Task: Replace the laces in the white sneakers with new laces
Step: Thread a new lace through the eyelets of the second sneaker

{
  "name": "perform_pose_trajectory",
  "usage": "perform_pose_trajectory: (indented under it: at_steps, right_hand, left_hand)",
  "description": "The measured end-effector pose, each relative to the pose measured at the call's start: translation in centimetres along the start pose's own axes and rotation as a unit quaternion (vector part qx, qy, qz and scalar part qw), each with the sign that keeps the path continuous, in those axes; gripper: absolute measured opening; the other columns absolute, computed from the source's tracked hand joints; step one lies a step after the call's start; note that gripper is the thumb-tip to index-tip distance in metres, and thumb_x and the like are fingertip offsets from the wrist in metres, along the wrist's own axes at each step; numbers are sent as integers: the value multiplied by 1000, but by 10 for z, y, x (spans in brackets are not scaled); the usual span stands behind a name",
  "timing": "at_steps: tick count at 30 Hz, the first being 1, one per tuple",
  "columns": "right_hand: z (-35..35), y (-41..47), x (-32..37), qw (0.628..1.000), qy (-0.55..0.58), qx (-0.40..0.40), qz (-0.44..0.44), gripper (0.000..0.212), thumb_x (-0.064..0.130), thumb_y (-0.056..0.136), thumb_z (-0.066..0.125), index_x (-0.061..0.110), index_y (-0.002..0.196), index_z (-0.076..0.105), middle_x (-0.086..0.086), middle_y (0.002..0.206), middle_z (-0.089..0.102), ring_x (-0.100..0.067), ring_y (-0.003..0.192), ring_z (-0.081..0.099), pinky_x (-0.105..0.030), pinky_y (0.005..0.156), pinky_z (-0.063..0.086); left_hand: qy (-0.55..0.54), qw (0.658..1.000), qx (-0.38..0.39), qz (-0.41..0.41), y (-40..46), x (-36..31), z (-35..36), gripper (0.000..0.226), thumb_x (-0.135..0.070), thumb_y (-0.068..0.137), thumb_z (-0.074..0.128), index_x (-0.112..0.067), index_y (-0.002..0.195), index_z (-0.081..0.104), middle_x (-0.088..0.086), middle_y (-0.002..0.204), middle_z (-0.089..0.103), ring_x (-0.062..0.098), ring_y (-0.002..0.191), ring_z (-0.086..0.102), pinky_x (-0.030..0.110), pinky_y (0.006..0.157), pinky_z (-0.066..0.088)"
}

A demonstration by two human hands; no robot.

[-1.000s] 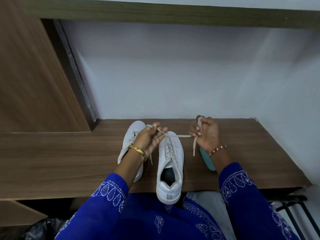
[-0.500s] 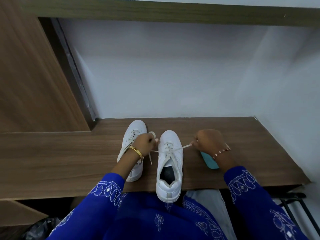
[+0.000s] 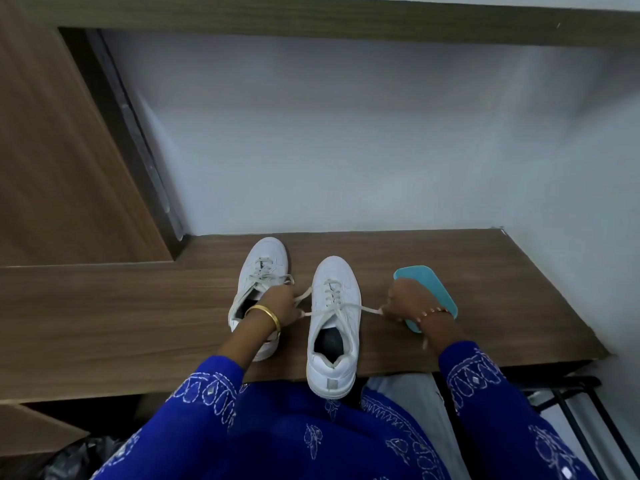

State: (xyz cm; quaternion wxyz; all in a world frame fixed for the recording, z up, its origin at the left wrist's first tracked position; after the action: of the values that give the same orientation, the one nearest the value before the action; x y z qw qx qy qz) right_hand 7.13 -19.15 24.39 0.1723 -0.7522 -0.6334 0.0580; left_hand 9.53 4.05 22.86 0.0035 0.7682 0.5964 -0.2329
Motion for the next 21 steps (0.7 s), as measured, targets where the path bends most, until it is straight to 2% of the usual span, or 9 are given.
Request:
perform_pose_trajectory:
  at_steps: [2,4,5,6,8,11,15,18,21]
  right_hand:
    - [0,-2,9,998,40,28,-42,19,25,84,65,6,82,66,-6,79,63,-19,82,57,-27,75,45]
    - [4,-6,19,994,63,21,-85,15,22,85,63,13,74,64,-8,89,63,-19,85,57,-26,76,43]
    - [10,-4,23,992,73,6,-98,10,21,87,61,15,80,65,-8,96,63,-20,91,57,-25,80,42]
    - [14,-6,29,989,86,-20,-117,14,21,89,58,13,97,66,-9,109,63,-22,101,57,-26,86,42]
    - [24,-9,40,983,111,-46,-139,32,19,93,51,7,122,57,-12,125,59,-25,114,54,-30,95,40]
    - [42,-12,49,980,105,-93,-144,25,16,95,42,3,108,58,-16,112,62,-29,102,56,-31,83,41]
    - [49,-17,45,973,103,-138,-151,19,19,97,37,11,83,48,-16,96,63,-30,89,57,-29,66,32]
    - [46,-18,38,972,56,-166,-158,24,23,98,37,12,85,53,-13,90,65,-30,85,59,-30,66,32]
    - [43,-16,36,968,-27,-177,-174,21,23,96,44,10,96,60,-11,92,66,-29,91,58,-30,74,38]
  left_hand:
    - [-56,997,-60,-8,1,5,1,48,-17,82,65,-6,126,49,16,121,54,30,110,52,32,89,41]
    - [-68,989,-133,1,-1,4,2,51,-14,81,64,-5,128,44,17,121,50,31,110,49,35,90,41]
    - [-51,986,-161,14,-3,1,4,48,-14,82,61,-5,127,46,16,119,50,32,110,49,37,90,42]
    - [-33,983,-176,32,-5,-2,7,39,-15,84,58,-6,122,51,15,115,52,32,108,50,38,89,45]
    - [6,986,-155,59,-11,-11,16,27,-23,88,53,-10,111,61,12,109,58,30,103,54,37,83,48]
    - [18,992,-113,46,-18,-18,30,27,-30,91,49,-14,102,67,8,105,65,26,98,59,35,80,49]
    - [27,988,-144,47,-18,-22,30,24,-25,92,50,-7,96,65,10,103,62,27,96,59,32,76,45]
    - [71,986,-144,40,-12,-20,25,19,-17,91,46,-8,97,61,10,103,64,29,96,59,32,74,44]
    - [146,981,-124,22,-6,-18,24,25,-15,95,40,-8,108,60,11,109,64,29,101,60,35,80,47]
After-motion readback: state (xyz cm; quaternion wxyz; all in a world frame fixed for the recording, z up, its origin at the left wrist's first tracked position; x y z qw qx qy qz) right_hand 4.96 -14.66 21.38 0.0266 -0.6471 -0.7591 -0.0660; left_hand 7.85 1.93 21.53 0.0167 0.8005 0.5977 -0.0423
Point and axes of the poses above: each hand's wrist, its own y-axis towards the middle knuckle, its own z-axis out of the palm, x = y × z, the point moved 1 cm from there along y, towards the middle knuckle
